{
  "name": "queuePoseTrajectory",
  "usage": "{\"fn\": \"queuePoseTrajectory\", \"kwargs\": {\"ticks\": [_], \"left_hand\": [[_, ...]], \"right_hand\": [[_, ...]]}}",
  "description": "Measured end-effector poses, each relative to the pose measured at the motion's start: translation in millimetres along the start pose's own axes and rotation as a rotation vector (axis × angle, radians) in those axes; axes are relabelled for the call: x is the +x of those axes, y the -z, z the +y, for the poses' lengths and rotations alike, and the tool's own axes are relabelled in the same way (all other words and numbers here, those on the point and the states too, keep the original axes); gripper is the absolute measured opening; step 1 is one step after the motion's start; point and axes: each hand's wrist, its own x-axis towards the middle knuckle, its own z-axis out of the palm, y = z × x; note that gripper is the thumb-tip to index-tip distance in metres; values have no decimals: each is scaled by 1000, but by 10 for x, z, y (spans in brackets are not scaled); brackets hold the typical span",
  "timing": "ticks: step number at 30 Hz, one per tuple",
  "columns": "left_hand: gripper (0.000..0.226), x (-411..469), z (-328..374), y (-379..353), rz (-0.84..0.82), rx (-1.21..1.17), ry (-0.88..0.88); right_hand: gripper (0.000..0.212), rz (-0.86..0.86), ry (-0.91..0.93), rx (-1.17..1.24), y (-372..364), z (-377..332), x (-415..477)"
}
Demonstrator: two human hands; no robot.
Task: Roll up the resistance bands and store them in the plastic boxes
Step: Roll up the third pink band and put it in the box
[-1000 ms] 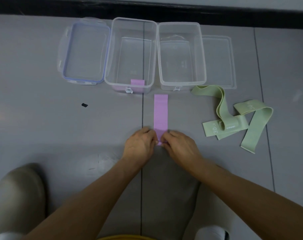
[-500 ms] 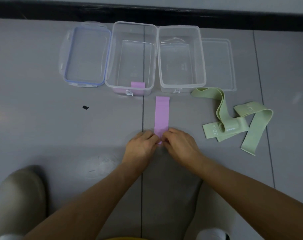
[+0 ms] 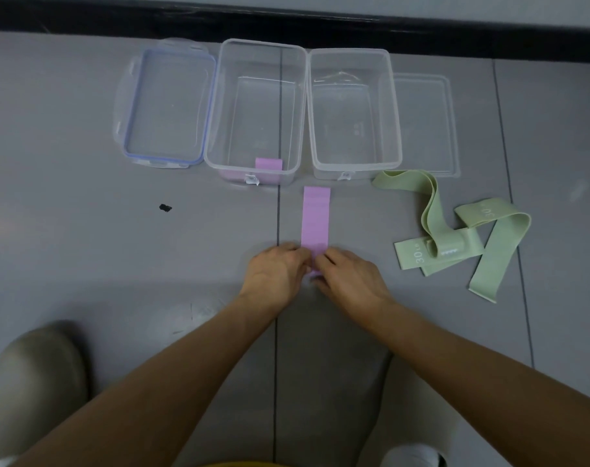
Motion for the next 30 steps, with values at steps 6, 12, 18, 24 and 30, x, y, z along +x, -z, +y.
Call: {"fn": "queuePoseTrajectory", "kwargs": {"ticks": [6, 12, 18, 24, 30], "left_hand": [[10, -60, -45, -89, 55, -89, 21], [21, -109, -42, -123, 83, -26, -15], [23, -37, 59, -15, 63, 28, 46], [12, -9, 50, 3, 59, -38, 80], [13, 53, 36, 45, 64, -46, 99]], "right_hand": [[18, 63, -17, 52, -8, 87, 35], [13, 95, -61, 217, -27, 115, -8], [12, 114, -98, 197, -22, 109, 55], [12, 109, -77, 145, 13, 80, 67], [18, 109, -30, 102, 27, 93, 62]]}}
